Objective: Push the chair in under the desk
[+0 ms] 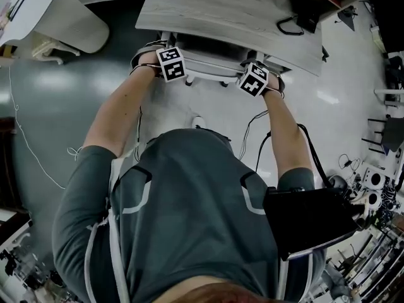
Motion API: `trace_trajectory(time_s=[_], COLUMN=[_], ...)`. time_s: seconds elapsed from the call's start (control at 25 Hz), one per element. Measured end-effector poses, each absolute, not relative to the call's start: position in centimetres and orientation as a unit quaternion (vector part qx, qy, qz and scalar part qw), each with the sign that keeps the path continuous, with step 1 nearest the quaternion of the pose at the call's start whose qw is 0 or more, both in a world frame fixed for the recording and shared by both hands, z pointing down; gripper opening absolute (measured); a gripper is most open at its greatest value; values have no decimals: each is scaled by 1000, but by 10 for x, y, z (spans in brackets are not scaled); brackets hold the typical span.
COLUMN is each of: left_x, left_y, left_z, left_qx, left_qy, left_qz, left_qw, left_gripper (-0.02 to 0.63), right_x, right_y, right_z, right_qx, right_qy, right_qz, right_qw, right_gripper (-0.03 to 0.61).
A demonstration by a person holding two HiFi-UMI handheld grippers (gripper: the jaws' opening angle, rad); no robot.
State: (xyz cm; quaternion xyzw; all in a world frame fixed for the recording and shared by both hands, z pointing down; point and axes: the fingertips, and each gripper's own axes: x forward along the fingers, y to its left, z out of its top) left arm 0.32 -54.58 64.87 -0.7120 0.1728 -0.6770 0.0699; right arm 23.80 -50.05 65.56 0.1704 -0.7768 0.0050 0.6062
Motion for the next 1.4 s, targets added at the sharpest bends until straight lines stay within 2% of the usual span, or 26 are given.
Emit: trace_trajectory(time_s=[0.48,0.72,1.0,1.08,1.24,1.4], left_x=[11,8,9,8,0,-13], left_y=[-583,-589,-586,-582,-581,-577], left_z=[650,650,645,639,622,601], left_qx=[-698,-696,-726,-745,-792,-824], left_qy=[189,172,165,172,194,211], left_qz=[-687,-695,-664,-642,-578,-525], left_qw=[75,56,72,62,7,-28], left_gripper=[165,167,176,181,195,195], right_x=[248,246,240,235,212,196], right_y=[-540,-547,-539,-534,-532,-534], right_z=[655,653,645,634,594,557], right_qx=[171,172,189,196,228,275], right_qy=[-780,-783,-791,-803,-845,-848], right_qz=[0,11,-12,1,54,56], right_qw=[602,598,582,563,481,450], right_gripper=[147,161,167,170,170,170])
